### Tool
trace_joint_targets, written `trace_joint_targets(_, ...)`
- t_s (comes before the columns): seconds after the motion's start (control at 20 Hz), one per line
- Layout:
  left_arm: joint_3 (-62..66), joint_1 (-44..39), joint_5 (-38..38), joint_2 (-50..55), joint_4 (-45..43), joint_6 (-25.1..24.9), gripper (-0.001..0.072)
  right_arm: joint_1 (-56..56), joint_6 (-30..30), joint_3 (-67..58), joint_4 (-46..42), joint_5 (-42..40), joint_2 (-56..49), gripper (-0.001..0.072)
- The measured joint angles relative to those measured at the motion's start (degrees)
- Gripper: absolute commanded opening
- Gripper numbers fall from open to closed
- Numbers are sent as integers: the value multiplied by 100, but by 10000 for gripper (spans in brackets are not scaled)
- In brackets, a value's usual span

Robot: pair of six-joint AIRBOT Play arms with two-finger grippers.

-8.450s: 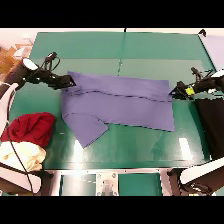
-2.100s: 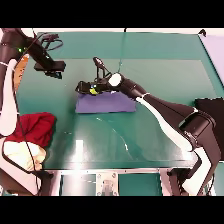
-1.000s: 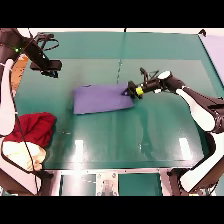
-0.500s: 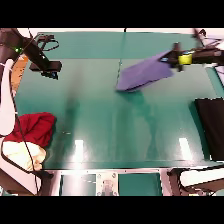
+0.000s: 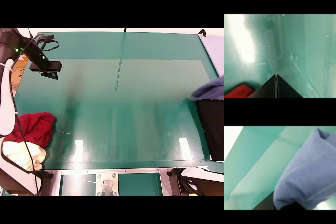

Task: Fold the shirts.

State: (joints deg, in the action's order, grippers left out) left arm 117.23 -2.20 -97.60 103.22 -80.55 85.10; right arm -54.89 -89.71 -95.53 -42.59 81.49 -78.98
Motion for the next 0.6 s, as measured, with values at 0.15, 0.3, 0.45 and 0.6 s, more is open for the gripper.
trace_joint_targets(0.15,-42,0,-9,0,0,0,33,-599,-44,0,-496,199,229,10)
trace_joint_targets(0.3,-96,0,-20,0,7,-2,34,-896,-286,7,-1355,511,415,10)
trace_joint_targets(0.45,-122,0,-37,0,13,-2,34,-1005,-459,173,-2192,807,595,10)
trace_joint_targets(0.6,-133,0,-57,0,48,-2,34,-1051,-592,710,-3018,1003,787,10)
